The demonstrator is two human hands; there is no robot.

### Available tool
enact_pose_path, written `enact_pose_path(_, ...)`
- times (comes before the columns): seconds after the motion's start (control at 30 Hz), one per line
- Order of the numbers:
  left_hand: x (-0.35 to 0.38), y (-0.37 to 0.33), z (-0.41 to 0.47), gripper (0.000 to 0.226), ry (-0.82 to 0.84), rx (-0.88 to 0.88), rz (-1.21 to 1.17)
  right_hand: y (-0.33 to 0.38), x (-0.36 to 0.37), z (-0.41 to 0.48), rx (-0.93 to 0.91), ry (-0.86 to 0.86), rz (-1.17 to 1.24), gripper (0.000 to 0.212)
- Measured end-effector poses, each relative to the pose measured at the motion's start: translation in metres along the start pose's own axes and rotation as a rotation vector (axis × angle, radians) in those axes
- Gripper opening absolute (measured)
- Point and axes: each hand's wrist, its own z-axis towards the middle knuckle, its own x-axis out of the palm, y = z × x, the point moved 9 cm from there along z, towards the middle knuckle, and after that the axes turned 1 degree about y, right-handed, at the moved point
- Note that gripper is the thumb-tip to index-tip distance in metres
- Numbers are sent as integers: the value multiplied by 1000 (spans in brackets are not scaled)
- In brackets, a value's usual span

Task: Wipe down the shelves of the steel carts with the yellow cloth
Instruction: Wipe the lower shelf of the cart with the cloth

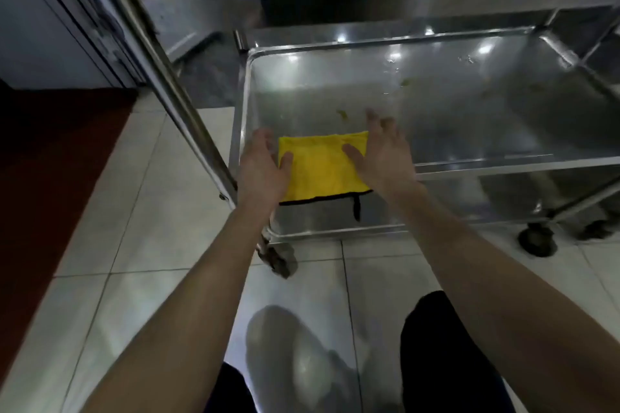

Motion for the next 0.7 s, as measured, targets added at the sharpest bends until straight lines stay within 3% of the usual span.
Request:
enact_pose_path(0.1,-25,28,-52,23,-348,148,-87,33,50,-14,-295,-30,-136,70)
enact_pose_path(0.17,-44,52,-80,33,-580,179,-122,38,89,-18,-305,35,-298,74)
enact_pose_path(0.23,-59,68,-78,51,-694,148,-116,38,103,-16,-279,21,-426,74)
enact_pose_path(0.3,-65,73,-49,60,-596,67,-174,41,104,-21,-254,27,-449,75)
enact_pose_path(0.37,-67,72,-22,49,-499,-27,-273,47,103,-32,-238,16,-445,78)
enact_pose_path(0.43,-70,81,-2,39,-541,-102,-347,54,103,-42,-232,2,-460,82)
enact_pose_path(0.7,-75,102,30,59,-579,-58,-438,70,110,-33,-183,66,-432,110)
